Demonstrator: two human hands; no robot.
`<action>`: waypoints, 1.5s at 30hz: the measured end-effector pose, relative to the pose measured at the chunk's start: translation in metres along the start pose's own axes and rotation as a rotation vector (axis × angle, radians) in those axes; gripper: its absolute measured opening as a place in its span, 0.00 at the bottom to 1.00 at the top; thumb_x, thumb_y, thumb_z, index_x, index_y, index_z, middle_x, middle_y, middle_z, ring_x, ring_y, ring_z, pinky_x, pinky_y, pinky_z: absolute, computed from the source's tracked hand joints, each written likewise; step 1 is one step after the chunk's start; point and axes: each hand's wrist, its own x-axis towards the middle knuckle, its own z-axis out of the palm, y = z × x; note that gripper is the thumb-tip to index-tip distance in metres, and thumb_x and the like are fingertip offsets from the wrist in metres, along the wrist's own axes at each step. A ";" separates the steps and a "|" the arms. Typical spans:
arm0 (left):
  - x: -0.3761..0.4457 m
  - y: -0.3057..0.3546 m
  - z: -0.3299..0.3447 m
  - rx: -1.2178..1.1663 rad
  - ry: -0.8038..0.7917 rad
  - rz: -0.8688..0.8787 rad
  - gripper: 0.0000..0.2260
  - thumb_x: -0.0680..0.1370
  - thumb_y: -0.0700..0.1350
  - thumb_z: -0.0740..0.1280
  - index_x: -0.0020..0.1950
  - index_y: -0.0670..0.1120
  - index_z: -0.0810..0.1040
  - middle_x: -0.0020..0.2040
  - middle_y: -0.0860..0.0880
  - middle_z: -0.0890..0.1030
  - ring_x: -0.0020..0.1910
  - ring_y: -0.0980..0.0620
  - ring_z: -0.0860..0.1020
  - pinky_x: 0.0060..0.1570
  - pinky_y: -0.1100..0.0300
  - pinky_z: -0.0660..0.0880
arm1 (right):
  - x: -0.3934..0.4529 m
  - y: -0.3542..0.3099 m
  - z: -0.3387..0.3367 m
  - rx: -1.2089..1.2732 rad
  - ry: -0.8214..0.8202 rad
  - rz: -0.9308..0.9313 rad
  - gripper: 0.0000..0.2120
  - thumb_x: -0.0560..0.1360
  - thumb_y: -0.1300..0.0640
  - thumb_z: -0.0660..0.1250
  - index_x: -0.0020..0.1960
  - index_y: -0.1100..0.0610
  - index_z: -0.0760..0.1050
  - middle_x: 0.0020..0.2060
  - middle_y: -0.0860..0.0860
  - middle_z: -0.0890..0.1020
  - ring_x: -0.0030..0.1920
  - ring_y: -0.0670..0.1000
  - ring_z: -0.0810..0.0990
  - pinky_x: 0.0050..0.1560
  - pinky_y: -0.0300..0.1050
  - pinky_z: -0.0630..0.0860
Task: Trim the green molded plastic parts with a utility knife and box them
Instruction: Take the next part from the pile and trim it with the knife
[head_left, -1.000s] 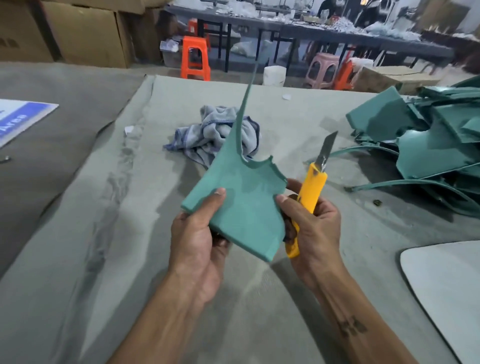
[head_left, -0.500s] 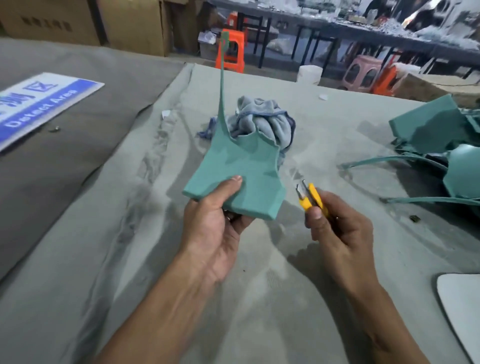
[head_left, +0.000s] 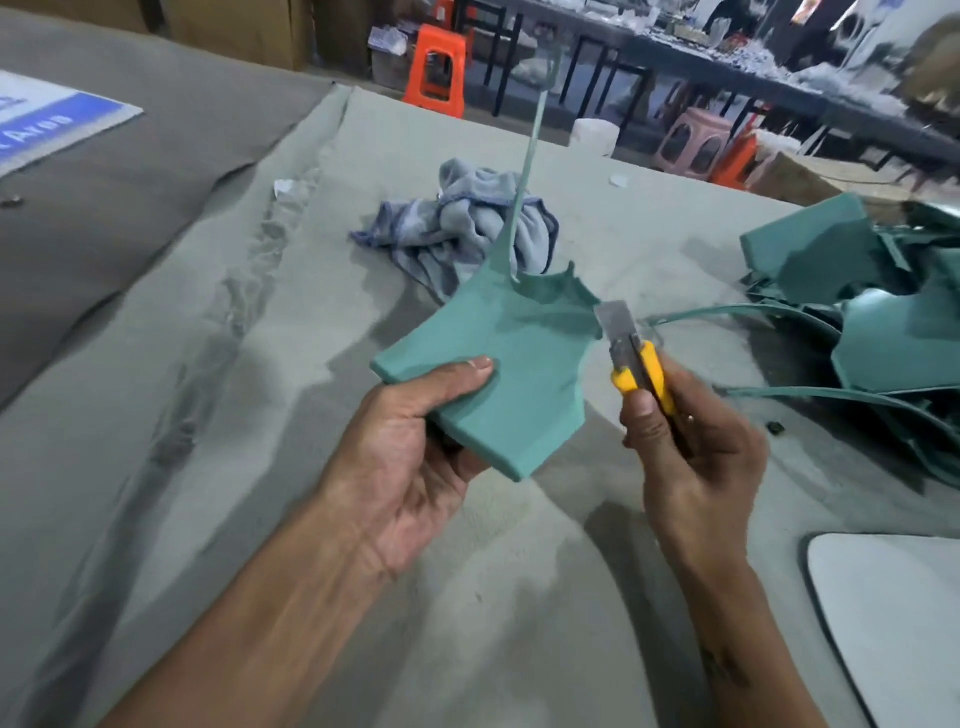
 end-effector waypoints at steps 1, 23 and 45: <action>0.000 0.000 0.001 -0.004 0.007 -0.004 0.09 0.62 0.37 0.75 0.40 0.42 0.88 0.50 0.41 0.87 0.44 0.47 0.87 0.32 0.57 0.83 | 0.000 -0.001 -0.003 0.050 -0.018 -0.020 0.08 0.80 0.48 0.71 0.58 0.38 0.85 0.36 0.46 0.81 0.33 0.49 0.76 0.33 0.49 0.74; -0.010 0.002 0.007 -0.098 0.022 -0.105 0.07 0.61 0.36 0.75 0.38 0.39 0.88 0.48 0.39 0.87 0.41 0.46 0.87 0.28 0.60 0.81 | 0.004 -0.018 -0.026 0.178 -0.179 -0.021 0.10 0.79 0.45 0.72 0.52 0.49 0.87 0.30 0.55 0.77 0.27 0.61 0.70 0.26 0.55 0.66; -0.009 0.002 0.004 -0.390 -0.017 -0.292 0.18 0.55 0.31 0.74 0.44 0.32 0.83 0.42 0.36 0.86 0.30 0.47 0.85 0.19 0.66 0.75 | -0.010 -0.024 0.023 0.036 -0.133 -0.098 0.08 0.82 0.47 0.69 0.59 0.45 0.83 0.34 0.50 0.78 0.30 0.56 0.75 0.29 0.52 0.70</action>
